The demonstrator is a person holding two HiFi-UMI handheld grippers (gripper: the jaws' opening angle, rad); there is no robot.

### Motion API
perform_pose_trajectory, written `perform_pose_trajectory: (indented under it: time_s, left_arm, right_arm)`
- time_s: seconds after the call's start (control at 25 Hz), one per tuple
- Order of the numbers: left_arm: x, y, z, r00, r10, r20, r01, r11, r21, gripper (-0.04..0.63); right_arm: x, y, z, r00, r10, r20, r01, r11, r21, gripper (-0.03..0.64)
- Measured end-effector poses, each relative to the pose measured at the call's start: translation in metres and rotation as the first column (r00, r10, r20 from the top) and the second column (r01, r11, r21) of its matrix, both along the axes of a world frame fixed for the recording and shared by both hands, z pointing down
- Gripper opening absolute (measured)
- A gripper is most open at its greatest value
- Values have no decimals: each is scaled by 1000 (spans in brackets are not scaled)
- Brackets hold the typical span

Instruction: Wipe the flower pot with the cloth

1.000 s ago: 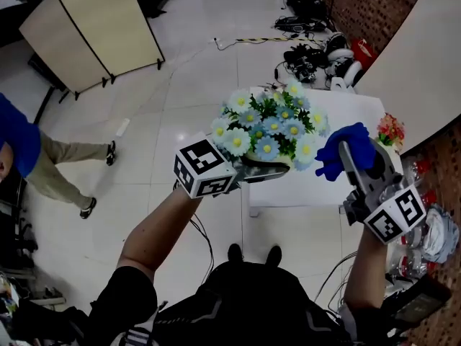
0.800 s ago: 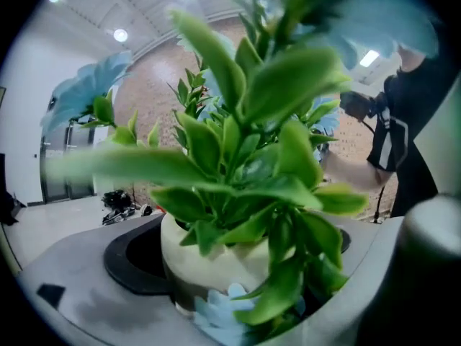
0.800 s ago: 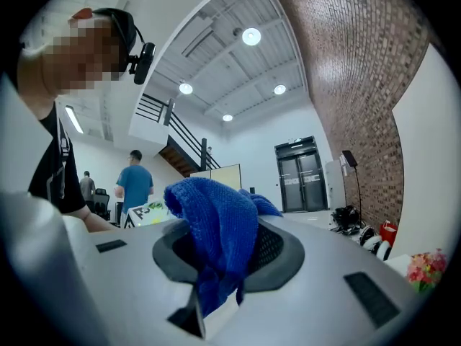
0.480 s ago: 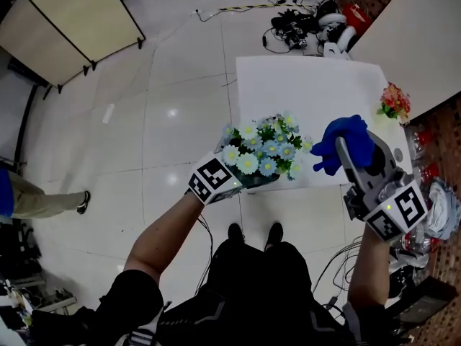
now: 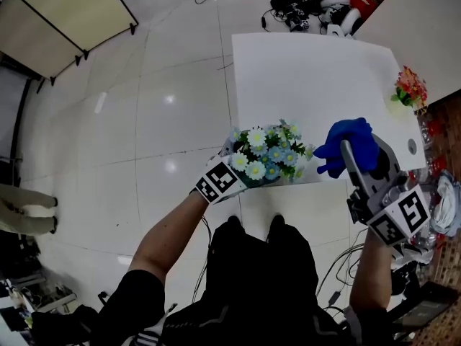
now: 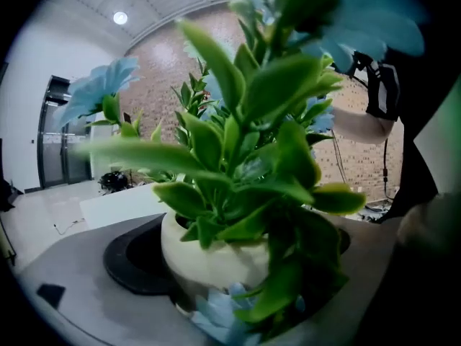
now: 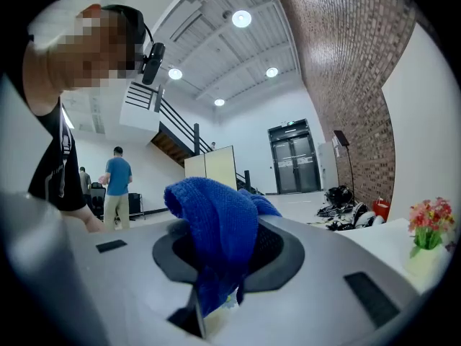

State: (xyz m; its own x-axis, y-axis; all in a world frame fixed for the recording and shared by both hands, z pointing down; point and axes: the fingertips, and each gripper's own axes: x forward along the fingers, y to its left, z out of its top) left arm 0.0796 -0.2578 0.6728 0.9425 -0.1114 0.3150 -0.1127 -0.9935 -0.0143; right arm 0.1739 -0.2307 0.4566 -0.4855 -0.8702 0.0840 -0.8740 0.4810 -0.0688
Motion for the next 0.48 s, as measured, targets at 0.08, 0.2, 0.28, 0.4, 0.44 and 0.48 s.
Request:
perform_pose_trajectory:
  time_s: [0.08,0.2,0.28,0.4,0.44,0.48]
  left_arm:
    - [0,2,19,1000,4,0,-4,1000,-5,548]
    - [4,3,39,1000,10,-1,-10,1000,1,548]
    - [9,5,48,1000,19,-6,-19,1000,11,548]
    - [12,7,51,999,26,-24,-25,999,34,548]
    - [13,7,52,999,29,-24,-27,998,51,548]
    - [13,7,53,999,31,-26,-29,997,66,548]
  right_arm:
    - [0,0,15,1000,1,0,-1,1000,-10,95]
    - [4,-1,36,1000,8,1,-8,1000,-22,95]
    - [7,-1,47,1000,9,1,-9,999,-30,95]
    - [8,0,56,1000,9,1,-9,999,-38,95]
    - [8,0,58,1000,11,3,-11,999,-38,95]
    - [9,0,61,1000,13,4,-13,999,-38,95]
